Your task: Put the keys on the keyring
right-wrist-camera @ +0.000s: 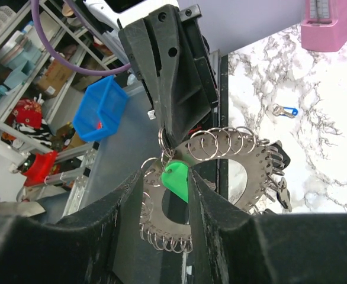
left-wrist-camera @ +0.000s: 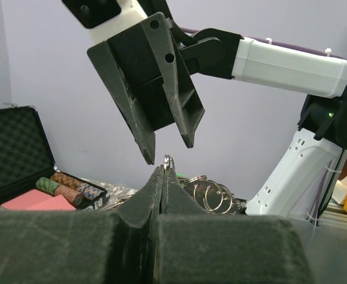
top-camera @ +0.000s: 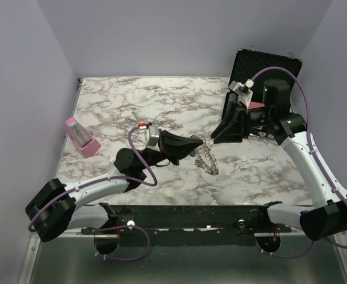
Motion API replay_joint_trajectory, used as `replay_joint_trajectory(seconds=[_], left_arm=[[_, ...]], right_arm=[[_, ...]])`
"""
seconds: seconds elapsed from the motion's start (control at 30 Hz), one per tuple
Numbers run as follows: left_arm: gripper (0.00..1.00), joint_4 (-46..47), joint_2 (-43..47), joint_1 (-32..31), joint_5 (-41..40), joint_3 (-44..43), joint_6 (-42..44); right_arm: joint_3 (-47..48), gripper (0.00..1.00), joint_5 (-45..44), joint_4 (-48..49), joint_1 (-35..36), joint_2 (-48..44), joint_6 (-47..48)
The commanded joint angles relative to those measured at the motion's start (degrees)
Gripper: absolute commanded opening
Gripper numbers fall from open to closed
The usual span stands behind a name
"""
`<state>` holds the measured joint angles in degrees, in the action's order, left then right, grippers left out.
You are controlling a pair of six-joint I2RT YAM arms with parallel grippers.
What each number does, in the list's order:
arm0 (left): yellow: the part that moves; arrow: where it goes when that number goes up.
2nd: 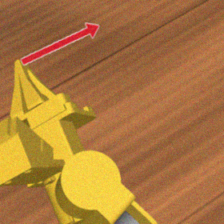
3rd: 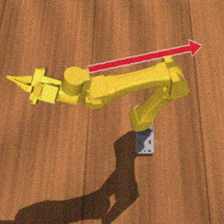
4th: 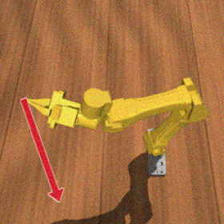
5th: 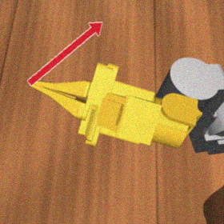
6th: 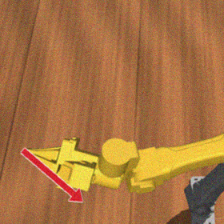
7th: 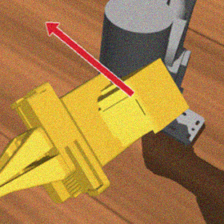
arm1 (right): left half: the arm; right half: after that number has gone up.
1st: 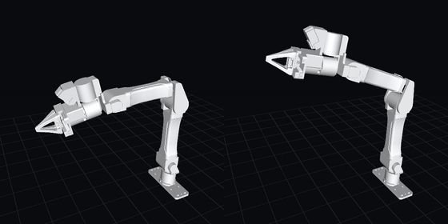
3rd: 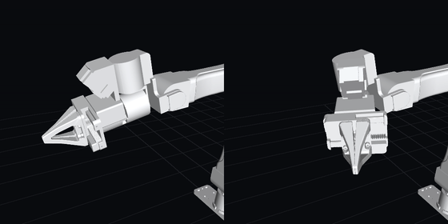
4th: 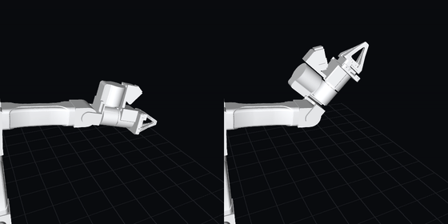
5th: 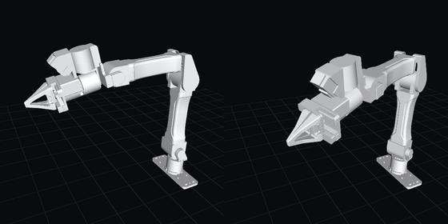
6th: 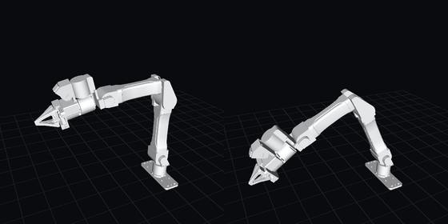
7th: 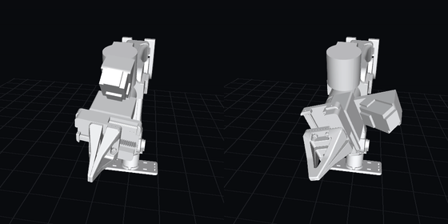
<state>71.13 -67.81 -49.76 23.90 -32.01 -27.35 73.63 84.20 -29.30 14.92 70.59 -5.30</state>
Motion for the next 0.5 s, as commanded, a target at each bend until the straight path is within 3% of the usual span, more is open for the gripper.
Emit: replay_joint_trajectory(seconds=[0.0,0.47], left_arm=[[0.0,6.47,-0.65,-0.87,-4.29,-1.13,-3.67],[0.0,0.24,1.1,-1.83,-8.87,-1.21,-4.2]], right_arm=[[2.05,0.41,-0.53,2.93,0.2,-0.45,-1.38],[1.61,0.36,-4.57,0.65,2.66,-0.63,1.87]])
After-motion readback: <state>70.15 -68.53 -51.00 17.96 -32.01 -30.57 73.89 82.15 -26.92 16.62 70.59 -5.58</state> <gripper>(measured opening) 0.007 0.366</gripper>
